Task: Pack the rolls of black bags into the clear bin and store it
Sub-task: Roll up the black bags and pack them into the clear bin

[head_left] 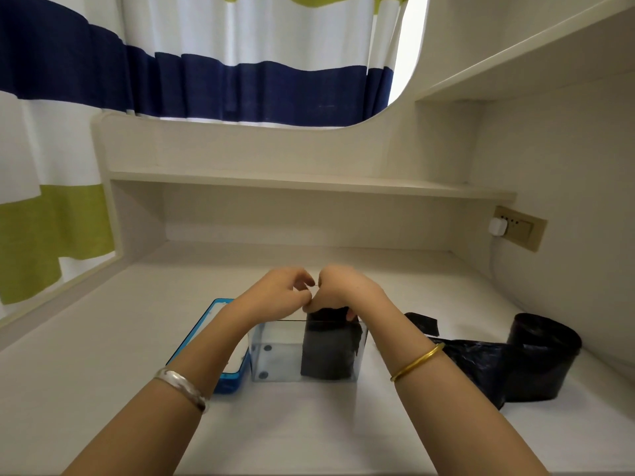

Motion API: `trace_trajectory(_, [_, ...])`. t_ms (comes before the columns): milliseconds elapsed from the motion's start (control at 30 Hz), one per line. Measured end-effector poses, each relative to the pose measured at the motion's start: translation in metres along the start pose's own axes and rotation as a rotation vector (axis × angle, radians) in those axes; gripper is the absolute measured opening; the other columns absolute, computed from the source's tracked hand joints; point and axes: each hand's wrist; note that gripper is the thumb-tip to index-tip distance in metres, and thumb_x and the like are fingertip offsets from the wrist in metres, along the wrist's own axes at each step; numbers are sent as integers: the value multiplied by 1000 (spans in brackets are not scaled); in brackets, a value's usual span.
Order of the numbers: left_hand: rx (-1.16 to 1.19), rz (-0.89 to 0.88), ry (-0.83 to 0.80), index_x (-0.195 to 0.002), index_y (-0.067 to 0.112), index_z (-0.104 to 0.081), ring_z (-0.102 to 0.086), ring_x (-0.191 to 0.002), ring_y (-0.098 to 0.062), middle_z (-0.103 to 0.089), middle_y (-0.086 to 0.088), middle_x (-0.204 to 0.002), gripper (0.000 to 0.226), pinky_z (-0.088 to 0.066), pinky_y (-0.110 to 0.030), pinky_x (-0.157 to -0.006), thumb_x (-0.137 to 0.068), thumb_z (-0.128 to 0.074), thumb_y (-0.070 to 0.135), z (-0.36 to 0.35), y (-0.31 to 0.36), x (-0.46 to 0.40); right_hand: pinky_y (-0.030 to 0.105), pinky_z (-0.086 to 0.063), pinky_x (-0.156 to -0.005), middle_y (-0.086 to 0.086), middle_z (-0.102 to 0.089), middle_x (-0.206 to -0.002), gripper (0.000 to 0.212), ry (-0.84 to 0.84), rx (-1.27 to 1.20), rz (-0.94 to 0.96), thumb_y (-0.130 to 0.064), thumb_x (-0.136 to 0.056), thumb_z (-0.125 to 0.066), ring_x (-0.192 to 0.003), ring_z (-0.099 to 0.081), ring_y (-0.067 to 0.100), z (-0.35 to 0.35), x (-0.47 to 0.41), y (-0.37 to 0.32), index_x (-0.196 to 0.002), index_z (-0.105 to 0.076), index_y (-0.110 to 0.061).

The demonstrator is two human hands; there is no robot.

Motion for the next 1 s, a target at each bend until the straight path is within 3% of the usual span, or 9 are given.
trace_trajectory(200, [82, -134, 103, -123, 14, -55, -59, -92, -15, -62, -1, -118, 36, -46, -22, -81, -87, -51, 17, 2, 42, -4, 38, -59, -70, 11, -64, -98, 28, 231, -188, -3, -17, -86, -57, -75, -64, 28, 24, 7, 27, -110, -61, -6])
trace_trajectory(267, [103, -183, 119, -121, 15, -56, -60, -86, -14, -62, 3, -113, 34, -44, -12, -70, -87, -49, 13, -3, 58, -6, 38, -58, -74, 11, -66, -97, 27, 277, -212, -13, -18, -86, -55, -82, -65, 28, 32, 12, 42, -108, -63, -5])
trace_trajectory(333, [111, -233, 117, -118, 16, -57, -58, -77, -11, -62, 6, -110, 33, -42, -8, -58, -86, -49, 11, -11, 74, -9, 33, -52, -65, 10, -64, -86, 24, 306, -208, -46, -24, -85, -57, -77, -61, 26, 41, 20, 60, -99, -64, -5])
trace_trajectory(533, [117, -289, 95, -121, 15, -56, -58, -96, -17, -58, 1, -121, 35, -43, -23, -82, -86, -51, 13, -47, 113, -23, 27, -37, -53, 5, -55, -73, 17, 359, -161, -291, -18, -85, -58, -68, -53, 23, 52, 35, 129, -72, -54, -8])
trace_trajectory(633, [82, -308, -4, -122, 16, -55, -56, -93, -14, -59, -1, -124, 36, -41, -23, -82, -87, -51, 16, -70, 129, -31, 27, -33, -48, 4, -49, -70, 18, 429, -138, -435, -10, -87, -51, -62, -47, 19, 49, 42, 162, -70, -46, -10])
trace_trajectory(733, [52, -303, -112, -124, 14, -54, -53, -93, -15, -57, -3, -126, 37, -40, -23, -81, -87, -50, 17, -91, 141, -38, 32, -47, -66, 10, -58, -90, 10, 477, -71, -555, -3, -85, -48, -85, -54, 27, 42, 48, 191, -90, -56, -7])
trace_trajectory(833, [51, -290, -184, -124, 12, -54, -54, -92, -17, -56, -6, -126, 37, -41, -23, -81, -87, -51, 17, -110, 149, -43, 52, -41, -98, 22, -46, -133, 40, 415, 0, -730, -5, -84, -49, -122, -42, 41, 32, 51, 218, -125, -53, -5])
trace_trajectory(933, [41, -276, -239, -125, 10, -53, -58, -100, -22, -55, -8, -127, 38, -43, -24, -84, -88, -51, 17, -124, 158, -46, 57, -39, -100, 24, -36, -142, 60, 280, 1, -836, -15, -78, -67, -128, -36, 46, 26, 52, 238, -134, -47, -6])
trace_trajectory(1000, [28, -272, -264, -126, 9, -52, -57, -109, -24, -55, -9, -128, 39, -42, -27, -89, -88, -51, 17, -131, 162, -46, 55, -46, -95, 21, -46, -135, 67, 215, -34, -839, -22, -67, -76, -119, -47, 43, 20, 52, 247, -129, -54, -9])
Point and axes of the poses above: each hand's wrist, its own x-axis away from the middle knuckle, its own z-axis out of the back of the hand, y = z × x
